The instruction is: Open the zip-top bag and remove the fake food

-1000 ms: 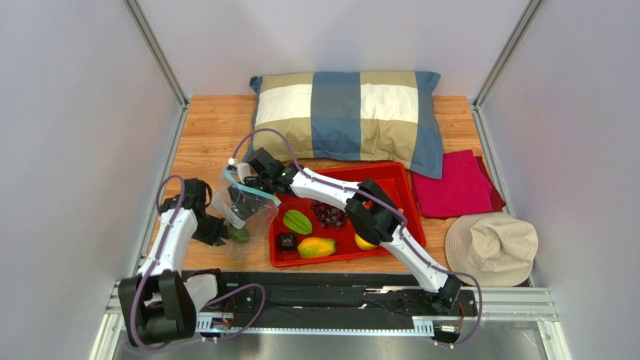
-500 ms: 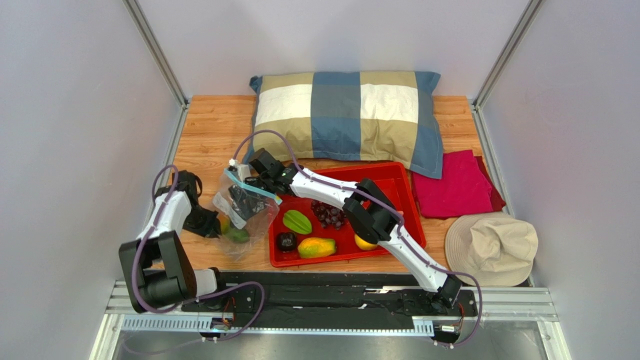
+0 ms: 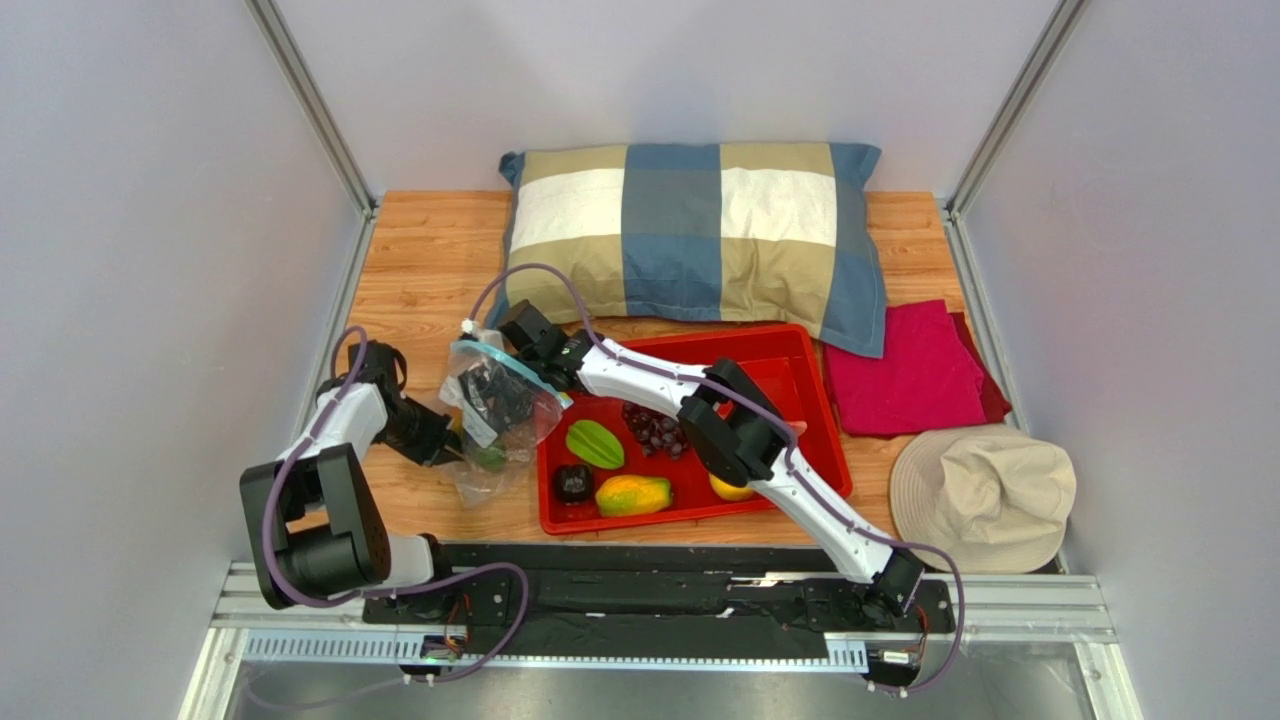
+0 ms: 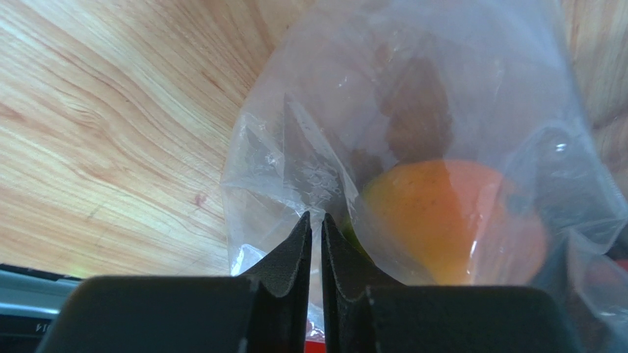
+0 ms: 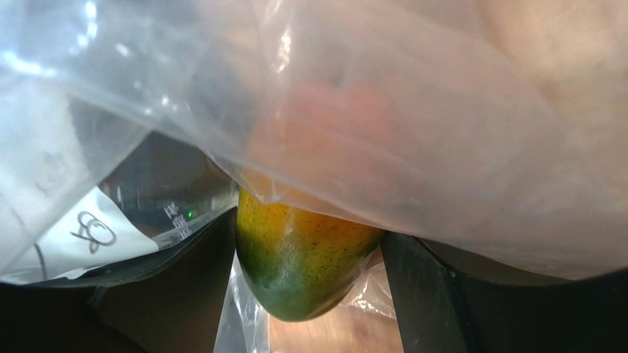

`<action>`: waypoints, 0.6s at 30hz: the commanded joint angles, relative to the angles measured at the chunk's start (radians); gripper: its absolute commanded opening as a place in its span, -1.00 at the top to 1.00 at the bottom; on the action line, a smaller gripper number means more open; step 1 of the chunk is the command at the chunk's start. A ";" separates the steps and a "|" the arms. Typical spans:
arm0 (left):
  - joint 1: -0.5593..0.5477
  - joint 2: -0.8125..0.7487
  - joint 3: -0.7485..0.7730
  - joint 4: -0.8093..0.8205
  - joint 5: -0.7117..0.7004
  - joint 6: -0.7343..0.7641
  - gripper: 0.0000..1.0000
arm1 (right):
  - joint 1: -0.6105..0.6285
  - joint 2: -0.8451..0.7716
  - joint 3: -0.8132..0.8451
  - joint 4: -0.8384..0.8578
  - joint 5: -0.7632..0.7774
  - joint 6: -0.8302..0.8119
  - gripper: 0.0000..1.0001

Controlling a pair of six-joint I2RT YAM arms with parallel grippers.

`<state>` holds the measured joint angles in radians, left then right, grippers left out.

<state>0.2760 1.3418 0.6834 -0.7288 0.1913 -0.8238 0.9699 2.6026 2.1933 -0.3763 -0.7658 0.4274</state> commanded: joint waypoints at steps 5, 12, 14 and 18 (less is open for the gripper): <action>-0.003 -0.147 0.013 -0.049 -0.018 0.031 0.70 | -0.014 -0.010 0.030 -0.009 0.128 0.045 0.09; -0.012 -0.302 0.146 -0.194 -0.141 0.130 0.26 | -0.039 -0.153 0.017 -0.087 0.102 0.108 0.86; -0.011 -0.322 0.157 -0.205 -0.142 0.114 0.14 | -0.045 -0.182 0.014 -0.093 0.094 0.134 0.91; -0.012 -0.362 0.192 -0.241 -0.104 0.117 -0.10 | -0.091 -0.220 0.010 -0.090 0.054 0.218 0.93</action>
<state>0.2687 1.0119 0.8295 -0.8864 0.0853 -0.7330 0.9306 2.5145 2.1914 -0.4774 -0.6762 0.5453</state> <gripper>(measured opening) 0.492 0.581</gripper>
